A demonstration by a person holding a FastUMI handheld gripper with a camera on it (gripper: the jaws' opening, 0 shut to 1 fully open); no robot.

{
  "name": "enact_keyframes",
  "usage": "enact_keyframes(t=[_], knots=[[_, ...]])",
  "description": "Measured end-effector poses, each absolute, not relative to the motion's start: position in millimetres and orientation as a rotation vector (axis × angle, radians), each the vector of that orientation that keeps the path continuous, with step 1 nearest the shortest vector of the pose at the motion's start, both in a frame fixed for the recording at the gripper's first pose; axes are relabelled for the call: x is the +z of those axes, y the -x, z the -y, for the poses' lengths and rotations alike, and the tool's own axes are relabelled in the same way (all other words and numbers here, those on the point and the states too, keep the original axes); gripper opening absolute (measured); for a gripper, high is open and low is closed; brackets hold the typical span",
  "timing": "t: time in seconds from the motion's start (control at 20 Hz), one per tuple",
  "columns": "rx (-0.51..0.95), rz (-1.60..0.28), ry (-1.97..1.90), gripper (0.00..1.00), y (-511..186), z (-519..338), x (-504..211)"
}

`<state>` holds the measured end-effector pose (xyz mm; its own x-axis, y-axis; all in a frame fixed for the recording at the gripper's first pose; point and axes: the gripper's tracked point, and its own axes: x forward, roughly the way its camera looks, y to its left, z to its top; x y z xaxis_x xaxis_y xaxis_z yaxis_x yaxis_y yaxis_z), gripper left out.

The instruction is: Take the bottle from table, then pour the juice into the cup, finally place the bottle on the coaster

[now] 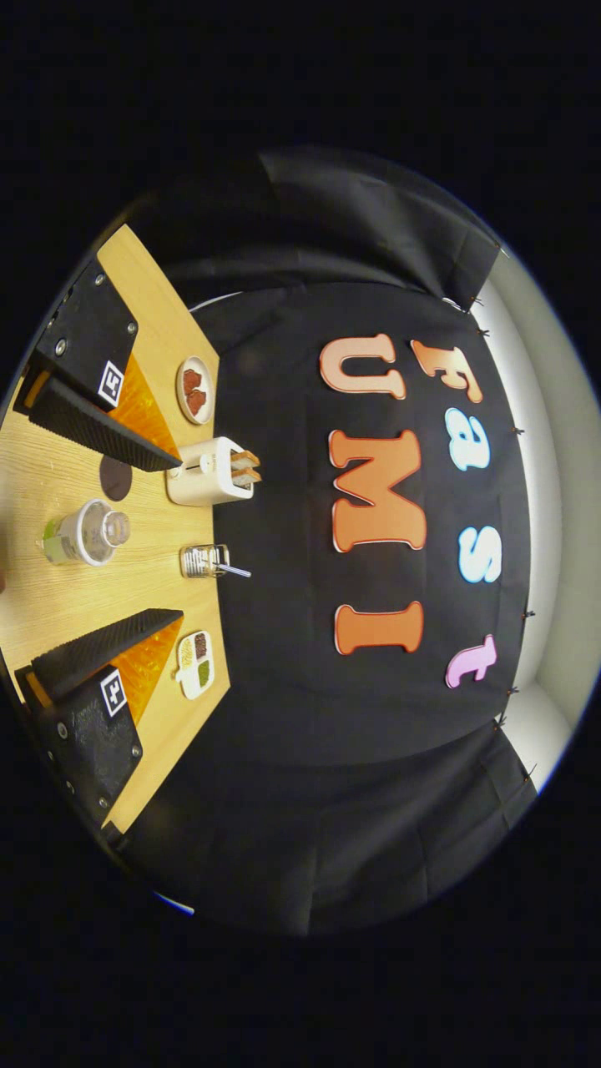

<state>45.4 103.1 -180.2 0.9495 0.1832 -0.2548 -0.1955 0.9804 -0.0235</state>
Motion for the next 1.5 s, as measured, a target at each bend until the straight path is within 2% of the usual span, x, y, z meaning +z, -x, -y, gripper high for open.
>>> enact_keyframes(t=[0.7,0.95,1.1,1.3,1.5], knots=[[0.169,-0.523,0.093,0.99,-50,-110,-329],[0.132,-0.588,0.053,0.97,-52,-101,-353],[0.14,-0.626,0.035,0.64,-53,-105,-355],[0.145,-0.666,0.096,0.54,-49,-114,-340],[0.15,-0.667,0.153,0.52,-43,-130,-317]])
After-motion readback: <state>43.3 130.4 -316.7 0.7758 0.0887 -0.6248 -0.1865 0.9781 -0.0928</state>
